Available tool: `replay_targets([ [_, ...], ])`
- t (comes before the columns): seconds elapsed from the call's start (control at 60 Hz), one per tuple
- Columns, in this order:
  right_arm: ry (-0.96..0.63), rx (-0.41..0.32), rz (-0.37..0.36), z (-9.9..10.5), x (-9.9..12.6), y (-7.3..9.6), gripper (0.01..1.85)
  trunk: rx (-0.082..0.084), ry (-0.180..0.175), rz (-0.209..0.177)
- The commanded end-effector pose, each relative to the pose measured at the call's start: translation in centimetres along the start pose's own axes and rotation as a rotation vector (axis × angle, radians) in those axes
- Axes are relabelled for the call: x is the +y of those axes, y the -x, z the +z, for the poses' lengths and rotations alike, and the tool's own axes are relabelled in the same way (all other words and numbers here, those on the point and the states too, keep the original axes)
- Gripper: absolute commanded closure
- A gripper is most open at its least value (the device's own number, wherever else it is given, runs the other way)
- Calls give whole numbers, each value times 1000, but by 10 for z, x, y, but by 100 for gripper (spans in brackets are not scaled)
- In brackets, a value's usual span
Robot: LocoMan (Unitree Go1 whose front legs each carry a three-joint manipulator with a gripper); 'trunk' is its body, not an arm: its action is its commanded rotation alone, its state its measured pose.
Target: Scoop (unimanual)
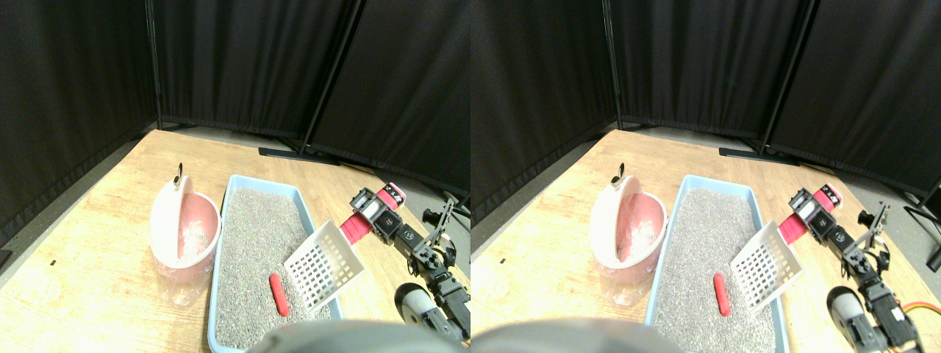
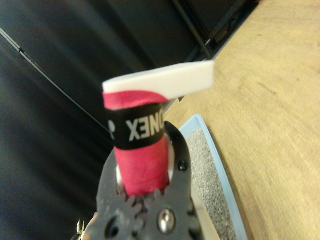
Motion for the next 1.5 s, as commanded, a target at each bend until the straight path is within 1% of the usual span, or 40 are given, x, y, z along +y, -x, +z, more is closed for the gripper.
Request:
replay_targets([
  [0.017, 19, -42, 99, 1, 14, -2, 181, 14, 17, 18],
  [0.067, 5, -61, 132, -2, 23, -5, 181, 20, 18, 22],
  [0.083, -15, -41, 132, -3, 27, -5, 181, 20, 18, 22],
  [0.1, -15, -41, 132, -3, 27, -5, 181, 20, 18, 22],
  [0.117, -36, -16, 130, -3, 32, -6, 181, 22, 14, 20],
  [0.167, -64, 1, 147, -7, 49, -11, 181, 22, 17, 23],
  [0.2, -64, 1, 147, -7, 49, -11, 181, 22, 18, 26],
  [0.217, -124, 15, 162, -12, 73, -12, 181, 29, 21, 30],
  [0.233, -124, 15, 162, -12, 73, -12, 181, 29, 21, 30],
  [0.25, -182, 48, 172, -16, 92, -11, 181, 32, 21, 35],
  [0.3, -190, 55, 175, -17, 96, -10, 181, 32, 21, 35],
  [0.317, -199, 71, 185, -19, 106, -10, 181, 34, 18, 39],
  [0.333, -206, 63, 186, -19, 112, -10, 181, 38, 18, 39],
  [0.35, -220, 79, 181, -19, 117, -11, 181, 38, 20, 40],
  [0.383, -220, 79, 181, -19, 117, -11, 181, 39, 22, 42],
  [0.4, -247, 105, 168, -18, 119, -11, 181, 39, 22, 42],
  [0.433, -258, 100, 167, -20, 120, -13, 181, 41, 21, 42],
  [0.45, -267, 93, 168, -22, 121, -14, 181, 46, 21, 43],
  [0.483, -281, 107, 163, -23, 121, -15, 181, 46, 21, 43],
  [0.517, -306, 116, 152, -25, 122, -16, 179, 44, 22, 45],
  [0.533, -330, 130, 135, -28, 122, -17, 178, 48, 21, 45],
  [0.667, -362, 125, 104, -36, 121, -20, 174, 49, 22, 48],
  [0.683, -404, 129, 78, -41, 121, -21, 166, 52, 21, 48],
  [0.717, -404, 129, 78, -41, 121, -21, 166, 52, 21, 48],
  [0.733, -425, 148, 55, -43, 120, -21, 164, 53, 22, 49],
  [0.767, -425, 148, 55, -43, 120, -21, 164, 53, 22, 49],
  [0.783, -490, 209, 30, -45, 118, -19, 163, 52, 22, 49],
  [0.817, -490, 209, 30, -45, 118, -19, 163, 52, 22, 49],
  [0.85, -571, 239, 10, -48, 115, -19, 162, 54, 24, 49],
  [0.883, -605, 249, -1, -49, 114, -19, 162, 54, 24, 49],
  [0.9, -635, 246, -3, -50, 112, -19, 169, 56, 28, 48],
  [0.917, -635, 246, -3, -50, 112, -19, 169, 56, 28, 48],
  [0.933, -649, 250, -16, -51, 110, -19, 181, 56, 28, 48],
  [1.05, -724, 271, -37, -53, 108, -19, 181, 56, 28, 48],
  [1.083, -762, 281, -36, -54, 107, -17, 181, 63, 34, 48],
  [1.15, -784, 307, -43, -55, 107, -16, 181, 64, 35, 49],
  [1.25, -811, 296, -42, -58, 106, -16, 181, 64, 35, 50],
  [1.283, -887, 262, -70, -60, 103, -15, 181, 62, 32, 50],
  [1.45, -967, 187, -89, -56, 87, -15, 181, 56, 28, 45],
  [1.5, -1012, 191, -132, -50, 80, -14, 181, 55, 29, 44],
])
